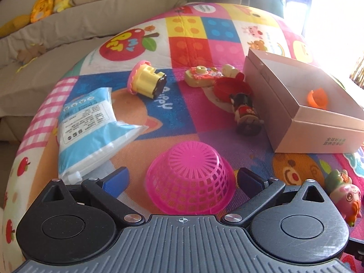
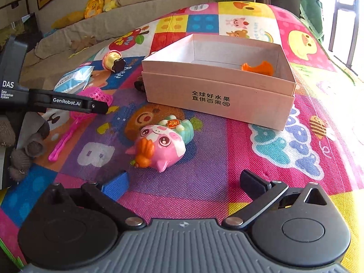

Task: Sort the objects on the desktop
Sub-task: 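Grasp the pink plastic basket with the left tool while the right tool lifts the pig, then lower the basket into the pink box with the left tool while the right tool drops the pig in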

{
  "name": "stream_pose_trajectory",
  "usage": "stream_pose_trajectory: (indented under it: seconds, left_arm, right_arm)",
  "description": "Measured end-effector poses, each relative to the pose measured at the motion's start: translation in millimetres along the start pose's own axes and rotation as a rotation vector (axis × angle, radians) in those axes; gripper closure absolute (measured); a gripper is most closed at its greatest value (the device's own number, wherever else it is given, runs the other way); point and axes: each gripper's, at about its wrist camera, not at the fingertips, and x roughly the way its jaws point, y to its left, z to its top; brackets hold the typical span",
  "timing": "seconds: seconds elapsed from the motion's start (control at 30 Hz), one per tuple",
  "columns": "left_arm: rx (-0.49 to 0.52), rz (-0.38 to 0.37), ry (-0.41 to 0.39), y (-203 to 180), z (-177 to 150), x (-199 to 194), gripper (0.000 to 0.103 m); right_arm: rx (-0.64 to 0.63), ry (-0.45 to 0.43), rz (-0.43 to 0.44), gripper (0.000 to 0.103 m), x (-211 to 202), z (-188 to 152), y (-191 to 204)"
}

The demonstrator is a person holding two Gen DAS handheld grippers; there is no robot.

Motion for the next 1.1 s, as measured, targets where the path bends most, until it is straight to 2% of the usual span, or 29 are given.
stream_pose_trajectory:
  seconds: [0.13, 0.27, 0.43, 0.53, 0.7, 0.83, 0.97, 1.03, 1.1]
  left_arm:
    - [0.036, 0.014, -0.017, -6.2, -3.8, -5.1, 0.015]
    - [0.041, -0.031, -0.008, -8.8, -12.1, -16.7, 0.015]
    - [0.132, -0.124, 0.006, -23.0, -34.5, -41.0, 0.015]
    - [0.162, -0.157, 0.018, -28.0, -43.5, -50.8, 0.011]
    - [0.135, -0.118, 0.018, -26.2, -45.7, -49.6, 0.008]
    - [0.132, -0.109, 0.011, -28.6, -43.0, -49.8, 0.015]
    - [0.151, -0.122, 0.004, -33.8, -42.6, -55.0, 0.015]
    - [0.149, -0.138, -0.008, -36.1, -37.2, -59.6, 0.015]
    - [0.152, -0.158, -0.054, -40.2, -23.2, -69.2, 0.015]
  right_arm:
    - [-0.018, 0.002, -0.020, 0.000, 1.1, 0.0, 4.2]
    - [-0.007, -0.012, 0.013, 0.000, -0.7, 4.6, 4.7]
    - [0.002, -0.068, 0.039, 0.001, -4.5, 19.8, 10.1]
    - [-0.004, -0.037, 0.048, 0.017, 6.1, 29.9, 12.4]
    - [0.000, 0.002, 0.041, 0.047, 18.0, 33.8, 12.9]
    - [-0.022, -0.003, 0.048, 0.050, 8.2, 31.7, 10.7]
    - [-0.038, -0.013, 0.059, 0.053, -8.3, 29.1, 3.3]
    - [-0.046, -0.035, 0.050, 0.053, -21.2, 30.6, -1.8]
    - [-0.049, -0.084, 0.027, 0.054, -38.7, 37.4, -9.2]
